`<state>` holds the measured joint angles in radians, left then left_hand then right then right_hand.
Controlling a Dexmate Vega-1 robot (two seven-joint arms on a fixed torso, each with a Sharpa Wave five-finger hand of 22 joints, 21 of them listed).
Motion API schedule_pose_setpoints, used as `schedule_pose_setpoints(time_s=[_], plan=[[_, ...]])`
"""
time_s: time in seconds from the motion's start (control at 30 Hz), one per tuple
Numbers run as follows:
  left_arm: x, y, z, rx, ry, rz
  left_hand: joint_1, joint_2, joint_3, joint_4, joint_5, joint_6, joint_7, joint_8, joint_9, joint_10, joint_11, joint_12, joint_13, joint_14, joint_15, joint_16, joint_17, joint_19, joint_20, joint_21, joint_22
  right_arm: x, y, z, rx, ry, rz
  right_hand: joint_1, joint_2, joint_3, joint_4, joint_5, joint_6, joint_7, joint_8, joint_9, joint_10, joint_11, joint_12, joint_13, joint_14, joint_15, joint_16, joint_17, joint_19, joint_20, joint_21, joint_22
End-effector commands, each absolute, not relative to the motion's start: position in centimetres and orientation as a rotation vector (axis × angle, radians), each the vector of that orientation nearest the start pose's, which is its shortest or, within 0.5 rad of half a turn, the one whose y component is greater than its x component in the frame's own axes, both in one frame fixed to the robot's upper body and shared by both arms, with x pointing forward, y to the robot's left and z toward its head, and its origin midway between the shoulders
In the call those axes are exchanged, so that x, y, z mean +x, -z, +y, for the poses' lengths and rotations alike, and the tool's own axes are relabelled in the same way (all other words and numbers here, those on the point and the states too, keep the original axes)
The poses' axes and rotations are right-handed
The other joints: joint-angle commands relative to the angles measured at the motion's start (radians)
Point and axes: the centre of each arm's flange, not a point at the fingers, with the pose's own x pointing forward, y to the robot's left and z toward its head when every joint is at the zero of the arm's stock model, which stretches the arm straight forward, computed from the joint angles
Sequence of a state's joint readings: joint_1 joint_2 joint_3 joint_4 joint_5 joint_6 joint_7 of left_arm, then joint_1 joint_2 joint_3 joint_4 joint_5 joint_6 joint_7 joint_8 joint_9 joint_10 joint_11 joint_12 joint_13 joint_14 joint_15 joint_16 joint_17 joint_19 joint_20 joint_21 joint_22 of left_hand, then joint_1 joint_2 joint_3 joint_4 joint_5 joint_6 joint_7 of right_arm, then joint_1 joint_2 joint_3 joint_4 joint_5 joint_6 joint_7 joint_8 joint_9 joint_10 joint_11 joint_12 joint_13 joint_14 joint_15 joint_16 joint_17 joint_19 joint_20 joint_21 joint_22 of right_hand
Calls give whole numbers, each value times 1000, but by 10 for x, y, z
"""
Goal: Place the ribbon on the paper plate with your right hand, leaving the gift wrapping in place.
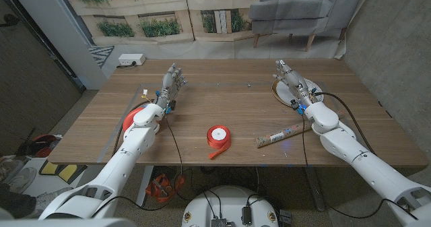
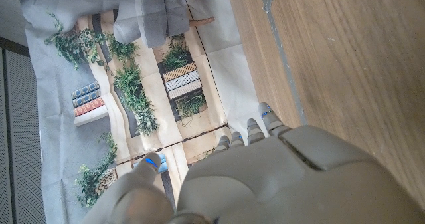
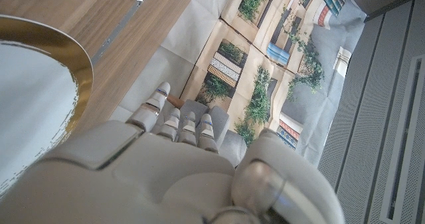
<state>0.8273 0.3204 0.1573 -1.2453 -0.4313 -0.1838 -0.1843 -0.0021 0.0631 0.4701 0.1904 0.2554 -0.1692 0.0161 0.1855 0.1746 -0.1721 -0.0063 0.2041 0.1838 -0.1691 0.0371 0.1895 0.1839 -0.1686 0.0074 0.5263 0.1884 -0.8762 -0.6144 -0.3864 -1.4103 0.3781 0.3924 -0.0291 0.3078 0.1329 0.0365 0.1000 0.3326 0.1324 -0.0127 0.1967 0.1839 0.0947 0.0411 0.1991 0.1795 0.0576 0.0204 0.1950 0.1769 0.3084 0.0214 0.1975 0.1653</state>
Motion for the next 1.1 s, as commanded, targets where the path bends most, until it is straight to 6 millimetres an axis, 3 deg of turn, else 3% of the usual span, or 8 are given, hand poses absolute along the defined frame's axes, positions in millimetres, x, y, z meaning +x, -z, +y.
schedule_pose_setpoints(time_s=[0.03, 1.1], plan=[[667, 18, 281, -18, 234, -571, 3, 103, -4, -1, 6, -141, 1, 3, 3, -236, 14, 3, 3, -241, 10, 9, 4, -236, 8, 2, 3, 601, -2, -280, -365, -211, -806, 12, -1, 3, -6, -2, 13, -2, 8, 3, 8, -3, 2, 2, 6, -6, 3, 1, 9, -4, 6, 5], [665, 19, 281, -16, 236, -569, 4, 106, -10, -1, 10, -139, 1, 2, 4, -235, 18, 3, 4, -239, 15, 8, 4, -234, 12, -1, 3, 565, -23, -250, -607, -214, -918, 25, -1, 9, -17, -8, 18, -3, 5, 3, 15, -3, -1, 3, 7, -7, -2, 1, 13, -9, 2, 5]])
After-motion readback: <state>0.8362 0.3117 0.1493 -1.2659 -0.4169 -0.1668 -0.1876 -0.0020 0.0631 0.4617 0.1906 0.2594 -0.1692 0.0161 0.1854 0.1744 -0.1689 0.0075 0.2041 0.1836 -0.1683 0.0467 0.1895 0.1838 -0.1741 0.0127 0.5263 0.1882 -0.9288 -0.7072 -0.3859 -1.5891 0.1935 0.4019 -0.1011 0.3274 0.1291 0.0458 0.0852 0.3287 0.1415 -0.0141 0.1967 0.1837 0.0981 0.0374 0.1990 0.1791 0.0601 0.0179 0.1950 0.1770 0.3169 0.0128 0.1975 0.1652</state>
